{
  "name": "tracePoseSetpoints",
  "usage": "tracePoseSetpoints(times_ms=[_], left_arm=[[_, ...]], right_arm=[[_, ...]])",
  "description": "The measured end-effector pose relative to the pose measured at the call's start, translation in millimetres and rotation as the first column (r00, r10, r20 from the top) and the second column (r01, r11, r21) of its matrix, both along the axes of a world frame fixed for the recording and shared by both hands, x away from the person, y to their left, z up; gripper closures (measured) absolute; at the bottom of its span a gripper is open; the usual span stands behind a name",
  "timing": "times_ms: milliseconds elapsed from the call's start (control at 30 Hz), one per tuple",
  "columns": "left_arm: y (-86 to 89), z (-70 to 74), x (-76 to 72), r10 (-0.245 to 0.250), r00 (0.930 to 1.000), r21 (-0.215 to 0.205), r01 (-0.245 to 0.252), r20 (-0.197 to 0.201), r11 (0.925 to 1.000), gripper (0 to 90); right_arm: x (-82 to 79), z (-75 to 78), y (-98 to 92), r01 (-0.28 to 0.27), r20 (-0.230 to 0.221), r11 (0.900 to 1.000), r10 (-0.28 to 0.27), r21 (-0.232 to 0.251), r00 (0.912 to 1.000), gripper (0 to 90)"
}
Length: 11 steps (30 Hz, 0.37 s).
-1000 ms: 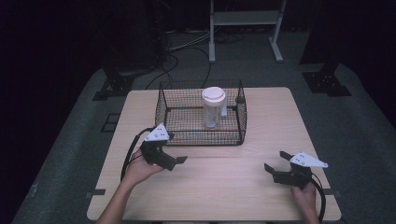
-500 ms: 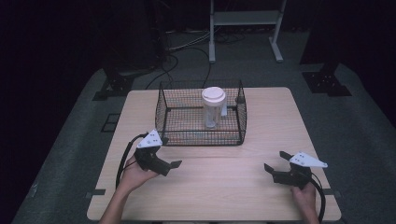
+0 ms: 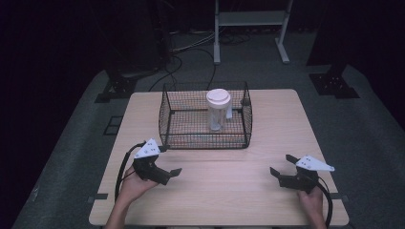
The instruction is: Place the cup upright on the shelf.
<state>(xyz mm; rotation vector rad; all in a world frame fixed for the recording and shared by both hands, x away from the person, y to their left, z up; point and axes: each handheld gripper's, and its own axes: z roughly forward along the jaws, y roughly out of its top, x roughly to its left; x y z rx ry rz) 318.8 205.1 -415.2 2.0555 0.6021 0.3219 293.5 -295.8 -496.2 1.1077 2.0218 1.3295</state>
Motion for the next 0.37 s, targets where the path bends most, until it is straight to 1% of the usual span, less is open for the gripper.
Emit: tracePoseSetpoints(times_ms=[100,133,167,233,300,333,367], left_arm=[[3.2,-3.0,-1.7,0.009,0.9999,-0.015,-0.009,-0.004,0.9998,0.0],[4.0,-4.7,-1.8,0.010,0.9999,-0.016,-0.010,-0.007,0.9998,0.0],[4.7,-6.3,-2.1,0.013,0.9999,-0.008,-0.013,-0.010,0.9999,0.0],[5.4,-11.2,-2.7,0.017,0.9997,-0.016,-0.017,-0.017,0.9997,0.0],[5.4,-16.1,-2.2,0.003,0.9990,-0.026,-0.004,-0.045,0.9996,0.0],[5.1,-17.6,-1.9,0.001,0.9986,-0.022,-0.002,-0.052,0.9998,0.0],[5.1,-18.9,-2.1,0.008,0.9989,-0.014,-0.008,-0.046,0.9999,0.0]], right_arm=[[0.2,0.0,0.1,-0.001,-0.001,1.000,0.001,-0.001,1.0000,13.5],[0.1,0.0,0.1,-0.001,-0.001,1.000,0.001,-0.002,1.0000,13.5],[0.0,0.0,0.2,-0.002,0.000,1.000,0.002,-0.002,1.0000,13.4],[0.0,-0.1,0.5,-0.002,-0.002,1.000,0.002,-0.003,1.0000,13.5],[0.2,-0.1,0.4,-0.003,-0.002,1.000,0.003,-0.004,1.0000,13.5],[0.2,-0.1,0.3,-0.004,-0.001,1.000,0.004,-0.004,1.0000,13.4],[0.3,-0.1,0.2,-0.005,-0.002,1.000,0.005,-0.004,1.0000,13.5]])
